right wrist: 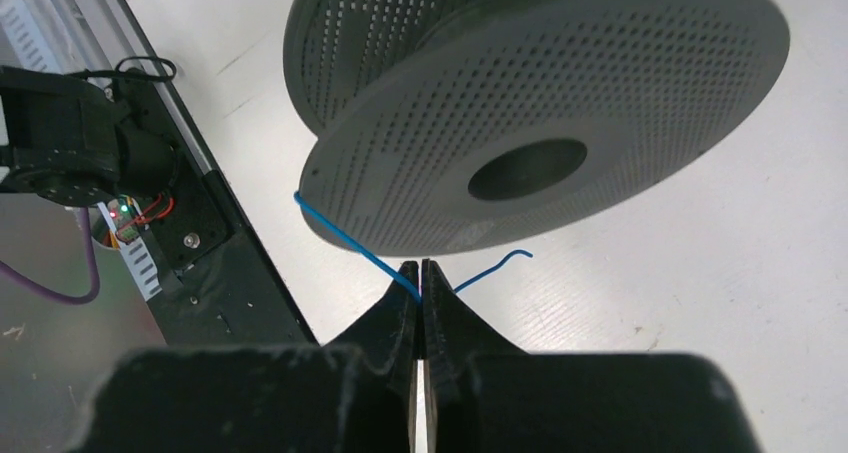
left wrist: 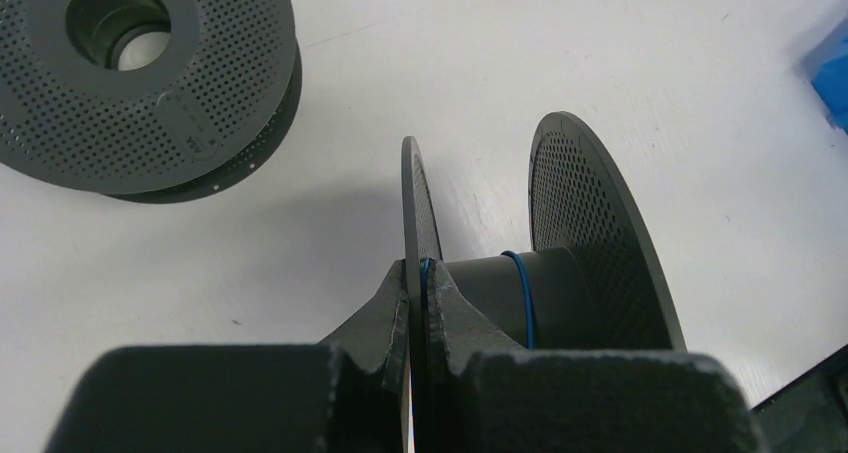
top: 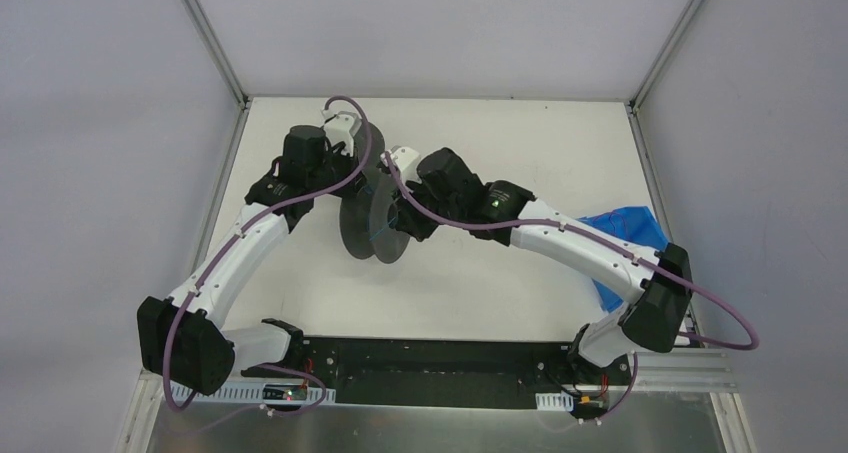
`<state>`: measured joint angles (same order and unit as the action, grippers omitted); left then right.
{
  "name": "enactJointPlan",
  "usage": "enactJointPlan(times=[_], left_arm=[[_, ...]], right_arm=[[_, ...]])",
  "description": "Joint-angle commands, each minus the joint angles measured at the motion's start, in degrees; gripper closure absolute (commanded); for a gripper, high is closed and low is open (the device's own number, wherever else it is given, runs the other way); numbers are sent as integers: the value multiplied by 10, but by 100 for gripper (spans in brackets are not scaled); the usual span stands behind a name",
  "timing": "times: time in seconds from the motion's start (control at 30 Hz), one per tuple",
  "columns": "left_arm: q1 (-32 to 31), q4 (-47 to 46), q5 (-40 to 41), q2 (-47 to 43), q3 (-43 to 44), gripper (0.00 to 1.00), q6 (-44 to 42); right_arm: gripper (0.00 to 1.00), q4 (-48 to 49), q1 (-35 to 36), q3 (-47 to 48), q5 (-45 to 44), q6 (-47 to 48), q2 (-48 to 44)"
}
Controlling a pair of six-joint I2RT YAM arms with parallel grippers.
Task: Wrap the cables
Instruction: Wrap the cable around the cable reel.
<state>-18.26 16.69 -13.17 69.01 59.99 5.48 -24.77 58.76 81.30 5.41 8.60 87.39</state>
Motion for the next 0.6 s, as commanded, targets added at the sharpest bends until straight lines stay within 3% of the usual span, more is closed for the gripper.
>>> enactJointPlan(times=[0.0,0.13,0.3,0.4,0.57], left_arm=[[-5,22,-14,-2,9,100,-91],[-7,22,-7,3,6,100,-90],[-7,22,-5,9,7,100,-83],[-7,21,-11,12,12,100,-75],[-7,20,-26,14,13,100,-68]], right_arm=[[100,48,-46,48,-6,-2,7],[100,80,-68,46,56,-61,13],[91,138,-79,21,100,-131,6],[100,156,-80,-9,92,-138,4],[100,172,-81,-57,87,-129,-7]])
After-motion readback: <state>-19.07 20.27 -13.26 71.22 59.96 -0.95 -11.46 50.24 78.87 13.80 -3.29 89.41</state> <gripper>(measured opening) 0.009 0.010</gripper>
